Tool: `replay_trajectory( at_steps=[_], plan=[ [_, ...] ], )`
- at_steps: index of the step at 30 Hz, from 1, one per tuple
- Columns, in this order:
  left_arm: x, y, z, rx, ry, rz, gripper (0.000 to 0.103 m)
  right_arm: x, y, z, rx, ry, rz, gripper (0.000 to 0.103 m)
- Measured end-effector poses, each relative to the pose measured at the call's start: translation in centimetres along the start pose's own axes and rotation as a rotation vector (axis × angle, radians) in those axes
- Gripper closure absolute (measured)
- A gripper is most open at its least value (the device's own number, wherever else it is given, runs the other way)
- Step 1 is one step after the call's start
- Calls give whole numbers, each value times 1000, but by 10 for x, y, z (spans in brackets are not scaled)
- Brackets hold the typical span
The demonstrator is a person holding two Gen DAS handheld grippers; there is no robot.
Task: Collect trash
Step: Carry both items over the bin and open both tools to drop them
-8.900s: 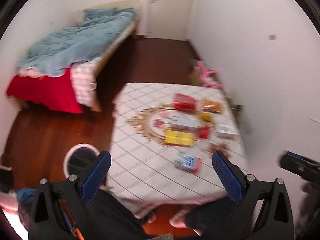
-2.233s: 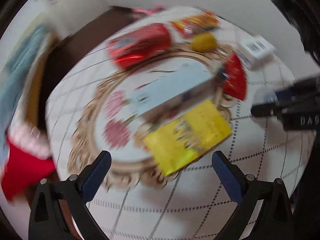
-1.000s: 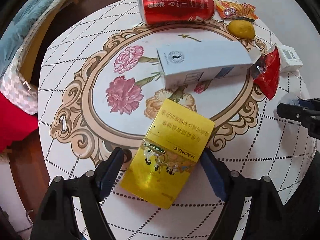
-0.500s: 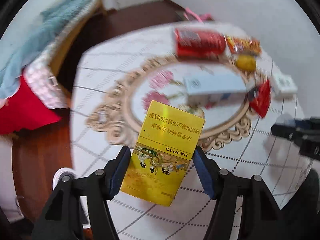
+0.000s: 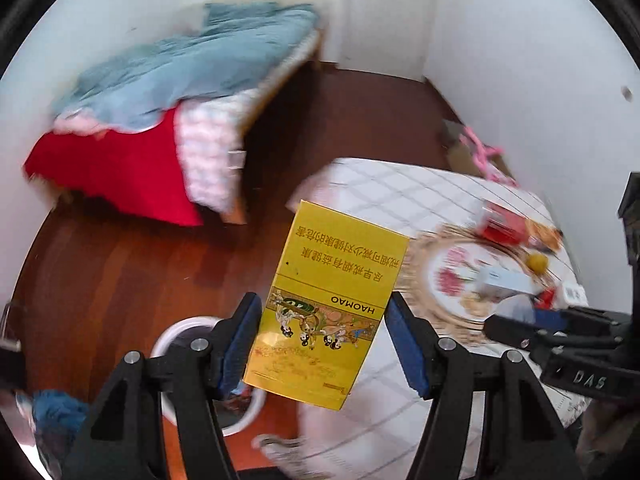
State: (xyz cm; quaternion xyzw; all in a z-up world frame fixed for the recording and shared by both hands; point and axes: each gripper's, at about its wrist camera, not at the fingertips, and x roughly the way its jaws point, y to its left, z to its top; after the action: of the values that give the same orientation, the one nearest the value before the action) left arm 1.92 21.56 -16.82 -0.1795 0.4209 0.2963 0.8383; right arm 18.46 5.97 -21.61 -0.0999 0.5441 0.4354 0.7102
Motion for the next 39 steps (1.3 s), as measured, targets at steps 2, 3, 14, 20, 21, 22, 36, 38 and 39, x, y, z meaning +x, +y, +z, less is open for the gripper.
replay_trajectory(
  at_steps=[2,3,14,20,21,22,36,38,39],
  plan=[
    [-6,46,-5,-64,4,40,42,19,40,8,-50,17,54,59],
    [-4,69,-9,-98,17,58,42,32,62,11,-75,31,83,59],
    [126,242,-106,-545,330,9,42,232,217,-4,-262,312,115,59],
    [167,271,-144,-663,430,15,32,324,240,-17,-296,448,52,59],
    [169,272,-145,-673,431,19,23,335,241,-18,-306,464,42,59],
    [167,274,-147,-678,429,37,12,346,243,-20,-314,484,34,59],
    [142,267,-159,-563,417,328,2,372,233,-28,-329,521,-119,0],
    [135,262,-157,-554,408,336,2,361,233,-31,-344,511,-124,0],
    [130,259,-156,-546,403,344,2,355,234,-32,-358,503,-129,0]
  ],
)
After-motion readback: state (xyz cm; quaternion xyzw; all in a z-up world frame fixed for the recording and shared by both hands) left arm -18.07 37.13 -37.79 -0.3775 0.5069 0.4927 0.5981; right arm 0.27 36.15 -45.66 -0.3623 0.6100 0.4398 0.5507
